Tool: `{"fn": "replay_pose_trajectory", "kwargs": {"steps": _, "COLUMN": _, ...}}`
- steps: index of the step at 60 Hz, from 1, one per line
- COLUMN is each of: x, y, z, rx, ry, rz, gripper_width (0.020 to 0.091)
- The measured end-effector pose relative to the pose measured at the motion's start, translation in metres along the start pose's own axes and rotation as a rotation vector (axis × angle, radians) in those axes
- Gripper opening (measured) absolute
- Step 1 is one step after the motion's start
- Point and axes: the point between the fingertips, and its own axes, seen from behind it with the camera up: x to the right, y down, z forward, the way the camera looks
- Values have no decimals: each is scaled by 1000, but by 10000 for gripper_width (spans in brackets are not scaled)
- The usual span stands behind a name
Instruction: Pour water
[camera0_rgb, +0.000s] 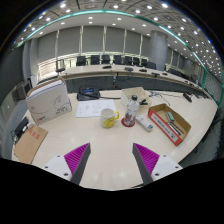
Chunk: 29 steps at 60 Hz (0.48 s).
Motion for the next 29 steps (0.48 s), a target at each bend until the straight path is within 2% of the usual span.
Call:
{"fn": "replay_pose_trajectory", "kwargs": {"steps": 8, "x": -24, "y": 17, "z": -48, "rx": -11, "ry": -8, "rz": -24, "gripper_width": 864}}
{"fn": "replay_pose_trajectory", "kwargs": {"steps": 13, "x": -35, "y": 17, "z": -69, "rx": 15, "ry": -9, "rz": -38, "gripper_width": 860}}
{"fn": "replay_pose_trajectory", "kwargs": {"steps": 29, "x": -42, "y": 28, "z": -85, "rx": -2, "ry": -4, "rz": -66, "gripper_width": 864}}
